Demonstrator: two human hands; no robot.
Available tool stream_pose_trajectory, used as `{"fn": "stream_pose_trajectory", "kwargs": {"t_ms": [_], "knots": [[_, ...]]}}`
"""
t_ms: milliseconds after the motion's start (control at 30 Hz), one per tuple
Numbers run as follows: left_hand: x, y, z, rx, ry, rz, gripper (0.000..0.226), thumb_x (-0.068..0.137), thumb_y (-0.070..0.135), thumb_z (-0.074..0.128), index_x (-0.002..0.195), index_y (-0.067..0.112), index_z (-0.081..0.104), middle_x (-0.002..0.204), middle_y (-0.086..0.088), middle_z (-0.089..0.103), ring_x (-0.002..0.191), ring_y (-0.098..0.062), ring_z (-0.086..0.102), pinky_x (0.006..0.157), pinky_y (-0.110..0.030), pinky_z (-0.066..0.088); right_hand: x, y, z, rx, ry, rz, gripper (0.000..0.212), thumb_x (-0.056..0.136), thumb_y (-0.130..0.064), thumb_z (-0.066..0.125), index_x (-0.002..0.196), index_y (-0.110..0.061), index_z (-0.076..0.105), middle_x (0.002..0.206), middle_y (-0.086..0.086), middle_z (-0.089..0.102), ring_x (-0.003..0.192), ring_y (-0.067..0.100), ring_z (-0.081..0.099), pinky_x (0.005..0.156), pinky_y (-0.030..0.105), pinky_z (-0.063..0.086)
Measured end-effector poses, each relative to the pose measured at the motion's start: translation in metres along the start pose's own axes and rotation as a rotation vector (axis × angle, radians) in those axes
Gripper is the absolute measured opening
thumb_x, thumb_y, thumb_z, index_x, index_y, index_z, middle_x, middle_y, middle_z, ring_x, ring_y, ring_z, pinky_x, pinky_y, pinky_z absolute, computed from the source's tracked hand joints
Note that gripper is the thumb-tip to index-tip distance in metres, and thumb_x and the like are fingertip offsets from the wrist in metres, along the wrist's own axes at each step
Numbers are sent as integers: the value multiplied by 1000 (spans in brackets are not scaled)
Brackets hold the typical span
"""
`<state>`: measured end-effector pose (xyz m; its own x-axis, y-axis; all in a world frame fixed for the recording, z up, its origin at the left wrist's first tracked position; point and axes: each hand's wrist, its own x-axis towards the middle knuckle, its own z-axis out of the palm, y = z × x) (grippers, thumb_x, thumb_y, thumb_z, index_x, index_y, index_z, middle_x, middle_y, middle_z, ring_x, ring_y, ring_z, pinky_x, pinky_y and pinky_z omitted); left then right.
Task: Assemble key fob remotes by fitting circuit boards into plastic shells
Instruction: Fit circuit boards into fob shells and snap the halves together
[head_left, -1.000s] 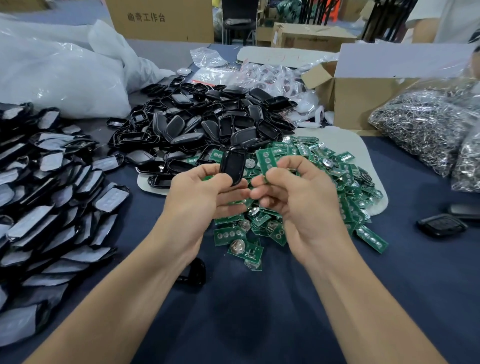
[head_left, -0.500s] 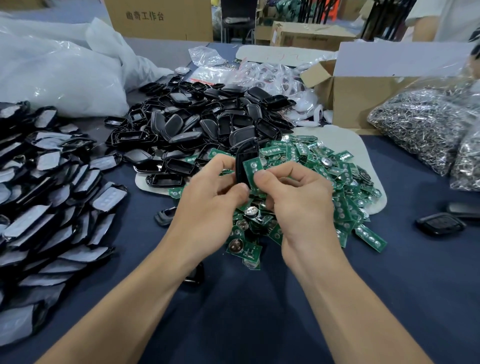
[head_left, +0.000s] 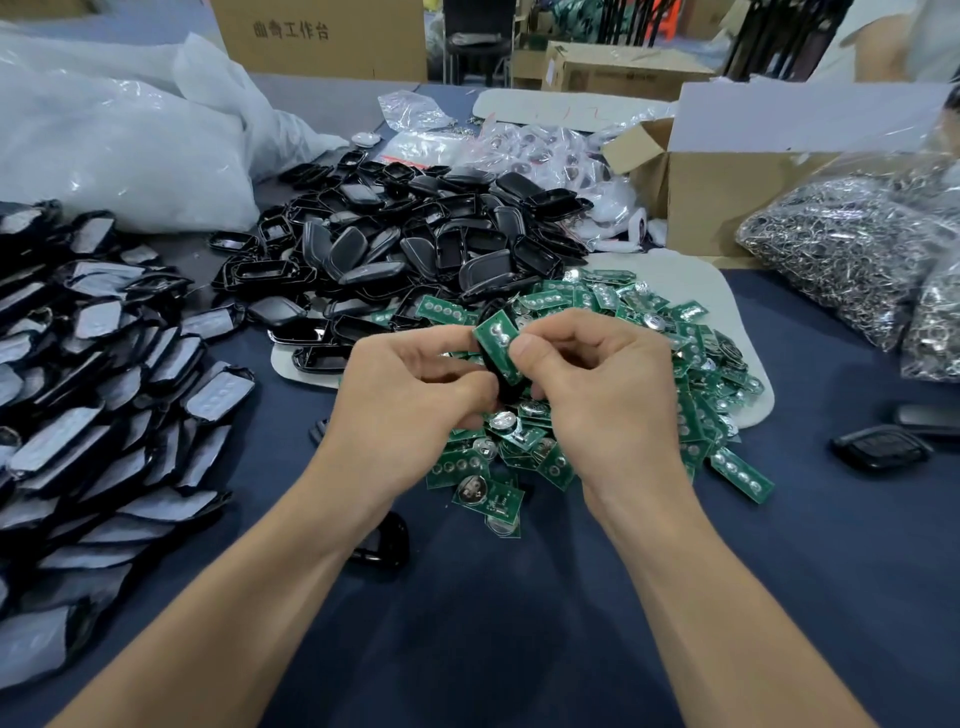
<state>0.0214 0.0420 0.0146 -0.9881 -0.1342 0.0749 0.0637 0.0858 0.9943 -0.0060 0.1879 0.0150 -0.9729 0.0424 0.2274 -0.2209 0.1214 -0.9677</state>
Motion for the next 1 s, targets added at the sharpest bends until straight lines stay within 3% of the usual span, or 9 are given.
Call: {"fn": "stream_pose_trajectory", "kwargs": {"t_ms": [133,333,467,633,800,900,1000], "knots": [[0,2,0,-128,14,-56,25,88,1,75,92,24,85,91,-3,81,79,-12,76,66,-24,61,0,0,1,-9,4,6,11,81,-21,76,80,-31,78,66,-10,72,56,4,62,61,28,50],[3,0,-2,-324,50,-167,13,90,3,74,93,11,83,99,-11,81,84,-22,79,67,-26,61,1,1,-1,10,63,35,12,81,-16,83,79,-27,79,64,-5,72,53,10,61,57,31,52],[4,-3,-1,-310,34,-171,13,91,3,73,96,11,83,100,-11,81,87,-23,79,69,-27,62,-1,1,-1,-28,75,8,13,79,-19,84,76,-31,78,64,-8,72,52,8,63,55,26,51],[4,-4,0,-291,63,-179,13,92,2,73,100,8,80,98,-11,81,88,-25,79,69,-28,62,-1,4,2,-24,89,36,14,81,-16,83,73,-27,78,64,-7,73,54,10,63,58,31,52],[4,-4,-1,-277,54,-172,24,89,0,74,82,21,85,91,-8,81,80,-20,79,68,-28,62,-1,6,1,-38,74,46,12,80,-18,82,74,-28,79,65,-7,73,54,9,63,59,31,54],[3,-4,-1,-284,59,-177,18,88,0,76,84,16,85,93,-11,81,80,-21,78,68,-27,62,0,6,1,-34,70,43,11,80,-18,82,74,-26,78,64,-7,73,54,6,62,58,30,53],[4,-7,1,-297,87,-194,15,87,1,76,101,5,80,97,-16,80,88,-29,77,69,-29,62,0,6,2,29,53,47,15,80,-13,79,74,-26,77,63,-7,71,54,6,57,58,27,49]]}}
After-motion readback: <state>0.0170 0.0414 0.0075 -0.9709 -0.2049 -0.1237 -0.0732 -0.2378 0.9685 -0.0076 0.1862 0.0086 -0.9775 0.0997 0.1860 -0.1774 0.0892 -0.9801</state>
